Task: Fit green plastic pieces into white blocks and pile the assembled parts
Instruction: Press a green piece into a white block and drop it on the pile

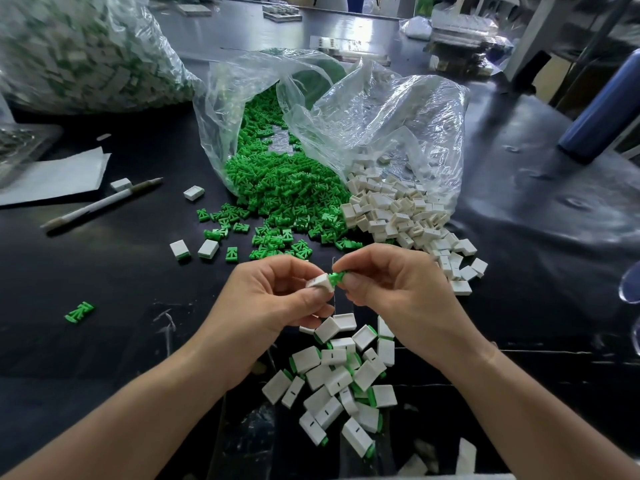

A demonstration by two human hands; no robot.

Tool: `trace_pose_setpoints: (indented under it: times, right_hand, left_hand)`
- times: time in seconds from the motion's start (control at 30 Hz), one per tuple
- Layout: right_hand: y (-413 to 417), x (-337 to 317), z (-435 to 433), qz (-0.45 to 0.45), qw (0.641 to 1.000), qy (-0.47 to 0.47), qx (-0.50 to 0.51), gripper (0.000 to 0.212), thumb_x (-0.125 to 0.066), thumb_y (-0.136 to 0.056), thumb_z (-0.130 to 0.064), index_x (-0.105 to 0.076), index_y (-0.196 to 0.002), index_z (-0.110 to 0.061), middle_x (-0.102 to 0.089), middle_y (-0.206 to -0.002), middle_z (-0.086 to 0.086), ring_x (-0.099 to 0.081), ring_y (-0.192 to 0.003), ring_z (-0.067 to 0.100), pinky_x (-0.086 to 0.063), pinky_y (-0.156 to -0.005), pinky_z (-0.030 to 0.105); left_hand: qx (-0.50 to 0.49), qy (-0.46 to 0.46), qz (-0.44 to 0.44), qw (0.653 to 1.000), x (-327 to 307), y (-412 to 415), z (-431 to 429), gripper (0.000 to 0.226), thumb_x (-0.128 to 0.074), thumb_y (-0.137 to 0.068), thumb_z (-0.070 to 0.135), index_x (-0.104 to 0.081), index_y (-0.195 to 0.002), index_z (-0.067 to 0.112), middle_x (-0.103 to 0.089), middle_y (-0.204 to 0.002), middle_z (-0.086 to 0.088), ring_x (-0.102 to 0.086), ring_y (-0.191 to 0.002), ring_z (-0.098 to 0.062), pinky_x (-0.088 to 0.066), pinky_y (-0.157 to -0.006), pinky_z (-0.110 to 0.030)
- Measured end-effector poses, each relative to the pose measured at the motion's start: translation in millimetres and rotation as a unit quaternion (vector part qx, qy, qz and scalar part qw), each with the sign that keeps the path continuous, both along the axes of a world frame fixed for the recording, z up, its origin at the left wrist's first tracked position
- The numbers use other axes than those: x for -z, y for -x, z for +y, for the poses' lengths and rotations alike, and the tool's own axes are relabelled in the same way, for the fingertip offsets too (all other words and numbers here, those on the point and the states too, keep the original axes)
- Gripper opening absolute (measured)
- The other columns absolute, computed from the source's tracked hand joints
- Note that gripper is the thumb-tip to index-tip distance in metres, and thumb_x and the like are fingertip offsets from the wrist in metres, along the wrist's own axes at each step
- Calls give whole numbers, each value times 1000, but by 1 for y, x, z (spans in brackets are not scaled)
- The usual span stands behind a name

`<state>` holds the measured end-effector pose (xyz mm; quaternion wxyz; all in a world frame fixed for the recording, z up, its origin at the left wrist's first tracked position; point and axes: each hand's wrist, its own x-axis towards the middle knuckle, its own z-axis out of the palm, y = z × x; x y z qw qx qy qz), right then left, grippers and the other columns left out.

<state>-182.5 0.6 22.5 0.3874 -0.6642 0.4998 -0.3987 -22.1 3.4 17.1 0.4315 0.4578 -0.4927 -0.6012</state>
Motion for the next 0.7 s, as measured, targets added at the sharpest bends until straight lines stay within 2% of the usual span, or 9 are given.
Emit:
trace_pose_setpoints:
  times: [0.1,0.17,0.27,0.37,0.43,0.5,0.6,0.7]
  right_hand:
    - [-1,1,0,30,999,14,-11,27,-66,-82,-6,-65,-76,-32,-68,-75,-4,-63,-71,10,-54,-69,26]
    - [-2,2,1,39,999,17,-21,30,-66,-81,-4,-64,-76,-34,-67,-73,-7,-62,-69,3,-52,-68,18]
    - [-2,3,0,32,999,9,-19,28,-66,-81,-4,-63,-78,-33,-65,-73,-8,-62,-69,4,-54,-70,22]
    - [-1,2,1,65,998,11,-12,15,-66,-82,-10,-66,-78,-25,-63,-67,-6,-59,-62,9,-53,-63,28]
    - [0,1,2,113,993,32,-17,6,-65,-83,-13,-67,-80,-17,-58,-60,-9,-53,-56,7,-45,-55,21]
    - [2,-1,3,176,982,53,-33,4,-64,-85,-16,-67,-82,-14,-49,-56,-15,-47,-53,3,-35,-53,14]
    - [2,-1,4,257,962,70,-66,10,-60,-86,-21,-64,-84,-13,-41,-58,-15,-39,-56,7,-30,-57,21]
    - [-1,-1,4,248,961,92,-75,13,-56,-89,-18,-62,-82,-9,-45,-65,-10,-40,-64,13,-35,-62,30]
  left_hand:
    - [-6,12,-23,1000,0,0,0,7,-68,-71,2,-67,-77,4,-70,-73,-19,-67,-57,-16,-52,-50,-19]
    - [-10,23,-45,999,0,0,1,7,-66,-75,-2,-66,-77,4,-70,-72,-18,-67,-56,-15,-52,-49,-19]
    - [-8,38,-46,998,0,0,2,8,-67,-74,-1,-66,-78,5,-70,-73,-17,-68,-57,-16,-52,-49,-19]
    - [-7,39,-32,999,-1,0,2,8,-67,-71,2,-66,-78,5,-70,-71,-17,-69,-59,-17,-53,-50,-20]
    - [-6,34,-29,999,0,0,3,8,-67,-71,1,-65,-77,5,-70,-71,-17,-69,-59,-17,-53,-49,-19]
    - [-3,29,-27,999,0,1,3,9,-68,-67,5,-65,-76,6,-70,-70,-16,-69,-59,-18,-52,-49,-19]
    - [-1,28,-25,999,-1,2,4,16,-67,-61,13,-65,-76,7,-71,-68,-13,-69,-59,-17,-52,-50,-19]
    - [-6,31,-23,999,-2,1,3,13,-67,-65,8,-65,-77,5,-71,-67,-12,-69,-58,-17,-52,-49,-19]
